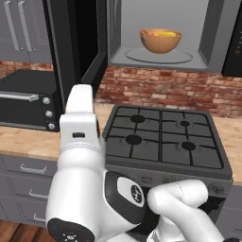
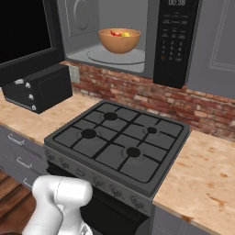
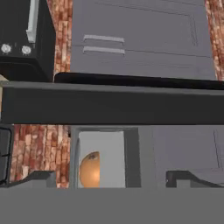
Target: Place the bowl containing the fish and corn in the microwave. Close the microwave door and press the start button to microwave the meal.
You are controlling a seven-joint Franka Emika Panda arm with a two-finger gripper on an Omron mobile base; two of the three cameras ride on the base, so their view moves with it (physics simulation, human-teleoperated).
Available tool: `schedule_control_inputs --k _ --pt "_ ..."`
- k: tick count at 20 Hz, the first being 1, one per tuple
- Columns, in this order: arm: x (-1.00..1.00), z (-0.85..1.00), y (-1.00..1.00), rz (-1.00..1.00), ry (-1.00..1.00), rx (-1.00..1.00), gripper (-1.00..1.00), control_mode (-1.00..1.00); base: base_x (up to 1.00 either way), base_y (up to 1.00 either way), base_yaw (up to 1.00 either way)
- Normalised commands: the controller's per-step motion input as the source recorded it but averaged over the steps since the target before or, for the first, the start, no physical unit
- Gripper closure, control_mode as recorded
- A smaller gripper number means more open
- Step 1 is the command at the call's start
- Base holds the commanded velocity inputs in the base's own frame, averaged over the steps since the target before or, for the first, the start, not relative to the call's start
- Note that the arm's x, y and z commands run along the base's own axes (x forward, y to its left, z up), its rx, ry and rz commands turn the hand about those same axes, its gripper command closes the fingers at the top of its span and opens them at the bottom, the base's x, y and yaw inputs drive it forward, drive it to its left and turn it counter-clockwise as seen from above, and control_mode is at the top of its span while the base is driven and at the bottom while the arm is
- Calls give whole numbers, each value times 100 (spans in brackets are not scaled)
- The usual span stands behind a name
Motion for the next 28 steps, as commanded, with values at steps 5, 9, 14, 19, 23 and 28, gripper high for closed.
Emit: schedule_control_inputs --k 5,9,14,19,23,28 --pt "0 0 71 -3 1 -14 -100 -100 0 0 0" --pt "12 0 60 -7 0 -10 -100 -100 0 0 0" --pt "33 0 26 -16 0 -1 -100 -100 0 0 0" --pt "37 -1 20 -26 0 -1 -100 -100 0 0 0" --pt "36 0 35 -27 0 -1 -100 -100 0 0 0" --pt "43 -3 21 -27 0 0 -100 -100 0 0 0"
